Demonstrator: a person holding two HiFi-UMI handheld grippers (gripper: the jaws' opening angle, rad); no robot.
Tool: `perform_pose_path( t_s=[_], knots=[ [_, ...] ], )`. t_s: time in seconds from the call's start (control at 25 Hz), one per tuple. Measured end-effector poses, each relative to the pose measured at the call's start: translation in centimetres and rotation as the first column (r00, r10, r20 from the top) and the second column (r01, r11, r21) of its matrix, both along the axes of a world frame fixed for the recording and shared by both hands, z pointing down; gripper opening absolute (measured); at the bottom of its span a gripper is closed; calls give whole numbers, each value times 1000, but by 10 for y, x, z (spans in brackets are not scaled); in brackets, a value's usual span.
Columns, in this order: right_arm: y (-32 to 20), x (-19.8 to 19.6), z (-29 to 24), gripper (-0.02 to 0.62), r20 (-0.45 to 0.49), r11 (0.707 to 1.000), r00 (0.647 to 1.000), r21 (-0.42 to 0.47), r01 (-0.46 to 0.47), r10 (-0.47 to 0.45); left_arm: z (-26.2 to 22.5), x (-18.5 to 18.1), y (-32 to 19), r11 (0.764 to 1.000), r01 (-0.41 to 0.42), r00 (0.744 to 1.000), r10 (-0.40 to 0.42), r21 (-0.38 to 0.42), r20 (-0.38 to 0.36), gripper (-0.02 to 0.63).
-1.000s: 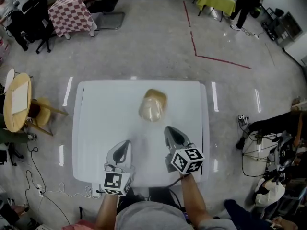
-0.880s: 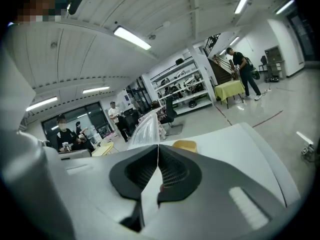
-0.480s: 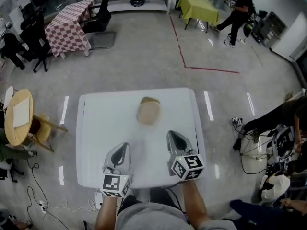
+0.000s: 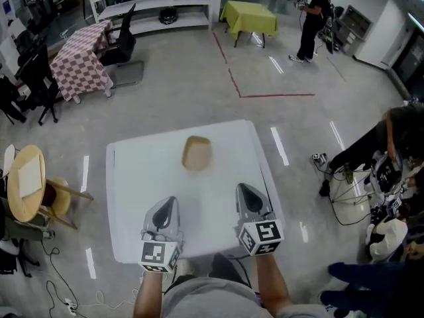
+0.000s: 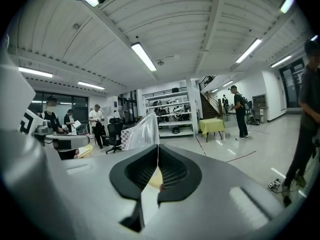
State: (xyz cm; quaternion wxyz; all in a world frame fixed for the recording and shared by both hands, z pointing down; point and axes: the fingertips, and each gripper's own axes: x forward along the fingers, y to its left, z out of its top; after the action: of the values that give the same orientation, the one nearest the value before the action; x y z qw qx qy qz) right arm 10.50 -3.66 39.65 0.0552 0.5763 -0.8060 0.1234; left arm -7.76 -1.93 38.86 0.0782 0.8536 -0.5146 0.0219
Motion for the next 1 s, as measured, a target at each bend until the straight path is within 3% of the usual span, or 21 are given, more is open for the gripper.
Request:
perform_pose_path(
  t_s=[0.44, 1.0],
  knots=[
    [66, 12, -15, 5, -52, 990, 990, 55, -131, 134, -8, 4, 35, 994, -106, 994, 106, 16, -8, 11],
    [131, 20, -10, 5, -90, 966, 963, 77, -246, 252, -2, 23, 76, 968, -250, 968, 249, 17, 12, 11]
  ],
)
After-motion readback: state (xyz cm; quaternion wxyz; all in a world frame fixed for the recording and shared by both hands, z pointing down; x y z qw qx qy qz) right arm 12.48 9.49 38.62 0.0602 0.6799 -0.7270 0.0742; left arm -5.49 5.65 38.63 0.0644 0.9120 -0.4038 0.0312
